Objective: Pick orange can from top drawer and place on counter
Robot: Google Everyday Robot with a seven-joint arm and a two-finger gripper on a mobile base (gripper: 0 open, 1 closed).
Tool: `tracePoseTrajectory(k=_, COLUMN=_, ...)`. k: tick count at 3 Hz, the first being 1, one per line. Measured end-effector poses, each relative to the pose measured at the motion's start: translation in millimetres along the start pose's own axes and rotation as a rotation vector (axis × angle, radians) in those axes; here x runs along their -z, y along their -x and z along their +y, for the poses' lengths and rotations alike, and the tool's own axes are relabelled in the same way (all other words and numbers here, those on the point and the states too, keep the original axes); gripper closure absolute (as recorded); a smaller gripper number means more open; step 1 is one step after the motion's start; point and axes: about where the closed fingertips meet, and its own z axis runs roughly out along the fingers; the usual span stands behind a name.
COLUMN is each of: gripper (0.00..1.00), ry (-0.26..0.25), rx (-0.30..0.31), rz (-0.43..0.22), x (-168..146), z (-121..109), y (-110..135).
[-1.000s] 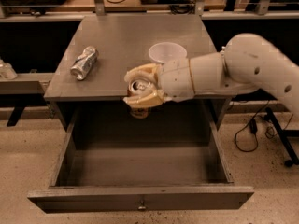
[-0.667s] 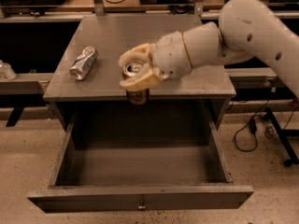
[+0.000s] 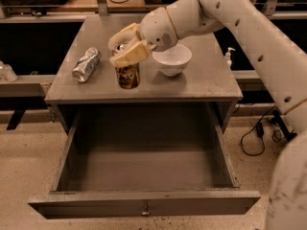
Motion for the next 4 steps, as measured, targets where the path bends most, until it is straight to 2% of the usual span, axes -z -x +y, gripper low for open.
tracePoseTrajectory(k=1, gripper=0.82, ry=-0.043, rx=-0.011, rz=-0.074, x=7.0, z=-38.7, y=20.6)
tracePoseTrajectory(k=2, gripper=0.59, ry=-0.134, rx=-0.027, rz=-0.077, x=12.1, z=-66.8, y=19.7)
tracePoseTrajectory(k=3, gripper=0.35, ry=-0.206, rx=-0.118, rz=-0.039, x=-0.2, z=-86.7, y=-23.6)
tracePoseTrajectory(k=4, gripper=0.13, ry=-0.210, rx=-0.125, rz=-0.039, x=-7.2, z=-88.7, y=-26.0)
